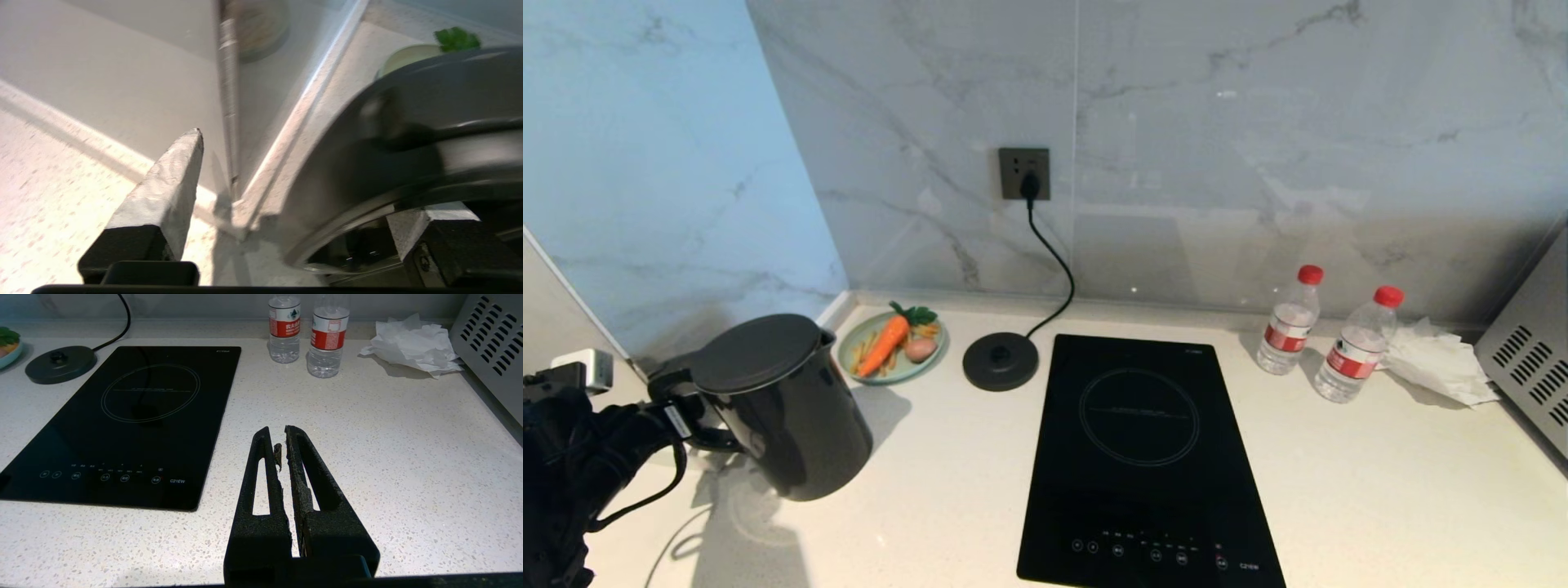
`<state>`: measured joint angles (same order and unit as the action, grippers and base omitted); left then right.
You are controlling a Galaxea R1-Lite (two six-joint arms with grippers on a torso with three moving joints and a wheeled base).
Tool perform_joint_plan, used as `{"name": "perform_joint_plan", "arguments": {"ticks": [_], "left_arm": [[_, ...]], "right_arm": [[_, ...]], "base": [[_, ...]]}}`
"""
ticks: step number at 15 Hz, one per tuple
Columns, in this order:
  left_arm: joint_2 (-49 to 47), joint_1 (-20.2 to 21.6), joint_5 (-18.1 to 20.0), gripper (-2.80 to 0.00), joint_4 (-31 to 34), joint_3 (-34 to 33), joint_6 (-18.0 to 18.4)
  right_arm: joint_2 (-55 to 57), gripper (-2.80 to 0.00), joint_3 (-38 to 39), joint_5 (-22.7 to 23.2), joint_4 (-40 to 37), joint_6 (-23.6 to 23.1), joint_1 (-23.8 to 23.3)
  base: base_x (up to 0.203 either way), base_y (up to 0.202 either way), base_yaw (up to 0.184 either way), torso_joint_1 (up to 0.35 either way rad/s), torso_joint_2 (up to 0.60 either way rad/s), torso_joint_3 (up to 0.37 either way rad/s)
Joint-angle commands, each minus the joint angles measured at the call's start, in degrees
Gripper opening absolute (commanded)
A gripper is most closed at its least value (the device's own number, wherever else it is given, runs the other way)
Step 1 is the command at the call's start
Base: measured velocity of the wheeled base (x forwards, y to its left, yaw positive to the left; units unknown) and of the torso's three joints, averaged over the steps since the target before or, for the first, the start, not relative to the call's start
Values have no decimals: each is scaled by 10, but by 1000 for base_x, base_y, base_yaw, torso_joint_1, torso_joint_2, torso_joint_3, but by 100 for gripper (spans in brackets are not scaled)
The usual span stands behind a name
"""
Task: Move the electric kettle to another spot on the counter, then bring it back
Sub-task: Place it by the sink
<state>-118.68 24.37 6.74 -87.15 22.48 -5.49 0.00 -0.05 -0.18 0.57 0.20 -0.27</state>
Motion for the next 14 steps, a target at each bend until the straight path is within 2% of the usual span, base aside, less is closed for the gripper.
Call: {"name": "perform_joint_plan", "arguments": {"ticks": [1, 3, 7, 11, 14], "left_arm": [[-12, 19, 14, 0, -5, -5, -1], [-13, 42, 46, 0, -5, -15, 0], [-16, 66, 56, 0, -5, -21, 0], [-9, 108, 95, 0, -5, -33, 0], [2, 110, 100, 0, -5, -32, 0]], "right_arm": [[0, -280, 0, 0, 0, 1, 0], [0, -280, 0, 0, 0, 0, 0], [0, -280, 0, 0, 0, 0, 0], [0, -280, 0, 0, 0, 0, 0], [0, -280, 0, 0, 0, 1, 0]], "base": [[0, 0, 0, 0, 0, 0], [0, 0, 0, 0, 0, 0], [0, 0, 0, 0, 0, 0], [0, 0, 0, 0, 0, 0], [0, 0, 0, 0, 0, 0]]}}
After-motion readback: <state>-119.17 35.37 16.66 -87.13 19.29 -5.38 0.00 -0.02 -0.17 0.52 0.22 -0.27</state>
